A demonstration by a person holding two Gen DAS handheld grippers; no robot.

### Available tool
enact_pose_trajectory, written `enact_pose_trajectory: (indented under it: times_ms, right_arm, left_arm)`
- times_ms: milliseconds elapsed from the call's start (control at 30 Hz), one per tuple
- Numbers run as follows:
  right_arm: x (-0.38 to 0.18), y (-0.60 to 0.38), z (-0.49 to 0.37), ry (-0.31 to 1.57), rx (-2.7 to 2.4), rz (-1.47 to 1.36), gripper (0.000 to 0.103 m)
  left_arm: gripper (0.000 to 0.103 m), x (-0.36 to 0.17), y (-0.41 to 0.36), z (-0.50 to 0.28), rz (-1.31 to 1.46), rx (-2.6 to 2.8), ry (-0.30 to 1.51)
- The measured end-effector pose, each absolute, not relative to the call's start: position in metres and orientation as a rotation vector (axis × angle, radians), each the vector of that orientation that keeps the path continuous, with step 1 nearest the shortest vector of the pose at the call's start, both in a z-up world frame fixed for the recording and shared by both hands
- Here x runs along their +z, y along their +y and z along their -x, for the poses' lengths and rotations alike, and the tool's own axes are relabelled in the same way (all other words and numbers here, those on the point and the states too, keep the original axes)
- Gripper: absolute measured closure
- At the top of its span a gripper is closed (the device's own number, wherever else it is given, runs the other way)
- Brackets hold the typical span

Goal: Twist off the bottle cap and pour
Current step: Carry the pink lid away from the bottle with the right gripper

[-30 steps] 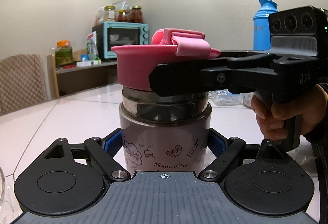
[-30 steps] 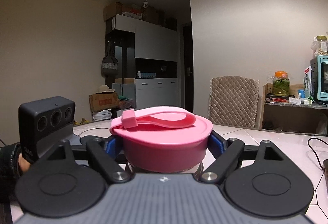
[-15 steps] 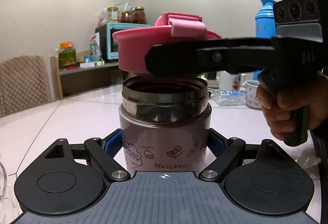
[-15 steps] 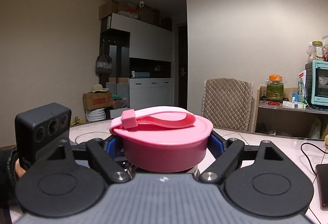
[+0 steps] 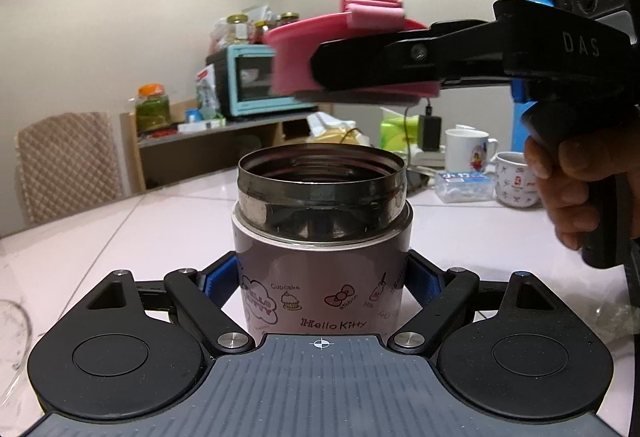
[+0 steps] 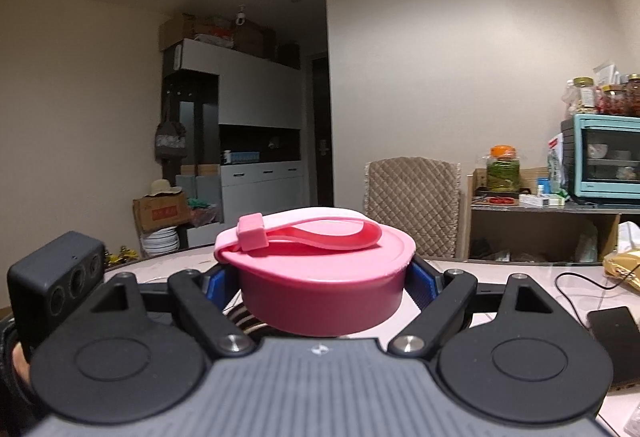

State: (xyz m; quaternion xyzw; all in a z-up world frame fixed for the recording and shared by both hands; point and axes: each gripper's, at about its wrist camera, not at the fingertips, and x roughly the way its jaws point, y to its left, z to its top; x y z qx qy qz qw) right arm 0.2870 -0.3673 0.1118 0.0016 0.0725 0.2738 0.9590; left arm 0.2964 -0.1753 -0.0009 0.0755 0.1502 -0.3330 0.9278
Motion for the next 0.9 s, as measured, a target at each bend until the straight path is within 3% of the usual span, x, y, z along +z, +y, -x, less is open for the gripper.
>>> enact_pose_trajectory:
  times_ms: [900]
  right_arm:
    - [0.074, -0.399, -0.278, 0.250, 0.354, -0.078, 0.018]
  left_arm:
    - [0.013, -0.001, -0.156, -0.280, -0.081, -0.371, 0.315]
